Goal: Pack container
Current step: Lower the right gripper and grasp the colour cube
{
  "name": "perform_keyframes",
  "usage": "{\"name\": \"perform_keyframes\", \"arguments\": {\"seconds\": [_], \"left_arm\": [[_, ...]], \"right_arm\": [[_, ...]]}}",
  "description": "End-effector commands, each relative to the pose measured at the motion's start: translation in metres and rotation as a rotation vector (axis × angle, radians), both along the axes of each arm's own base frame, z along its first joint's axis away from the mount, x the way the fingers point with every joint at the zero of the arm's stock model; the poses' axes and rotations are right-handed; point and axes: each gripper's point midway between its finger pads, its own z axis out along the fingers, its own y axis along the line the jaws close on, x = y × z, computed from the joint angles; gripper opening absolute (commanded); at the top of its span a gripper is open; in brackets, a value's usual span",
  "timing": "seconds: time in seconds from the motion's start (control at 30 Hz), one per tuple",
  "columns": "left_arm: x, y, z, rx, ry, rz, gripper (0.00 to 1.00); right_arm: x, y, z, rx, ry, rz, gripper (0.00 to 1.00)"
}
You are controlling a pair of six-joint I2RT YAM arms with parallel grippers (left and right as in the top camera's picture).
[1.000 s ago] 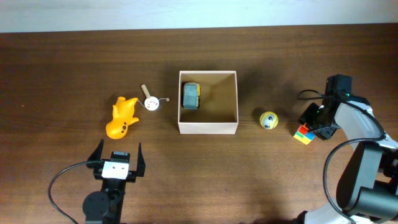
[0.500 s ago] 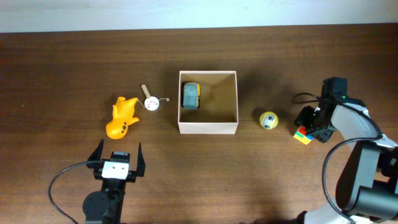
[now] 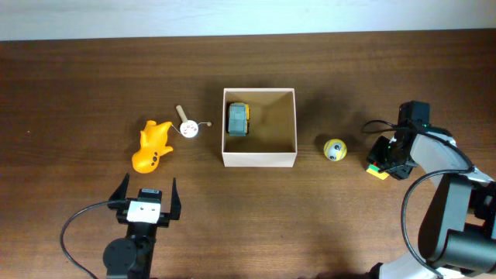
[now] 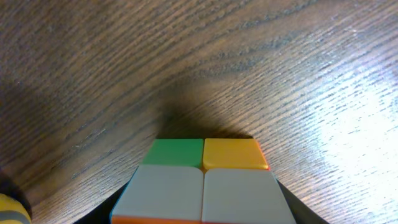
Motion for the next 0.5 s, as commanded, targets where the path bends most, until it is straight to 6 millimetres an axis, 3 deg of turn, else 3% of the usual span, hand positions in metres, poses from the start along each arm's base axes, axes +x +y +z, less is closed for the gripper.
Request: {"name": "perform_keyframes", "arguments": {"seconds": [0.0, 0.17, 0.47], "left_arm": [[0.0, 0.002, -0.001, 0.016, 0.001, 0.006, 0.99], [0.0, 0.002, -0.001, 0.016, 0.001, 0.006, 0.99], [0.0, 0.002, -0.001, 0.016, 0.001, 0.006, 0.99]], "right_arm": [[-0.002, 0.001, -0.003, -0.012, 0.01, 0.021, 0.54], [-0.001, 0.001, -0.003, -0.013, 0.007, 0.022, 0.64], [-0.005, 0.002, -0.016, -0.005, 0.046, 0.037, 0.65]]}}
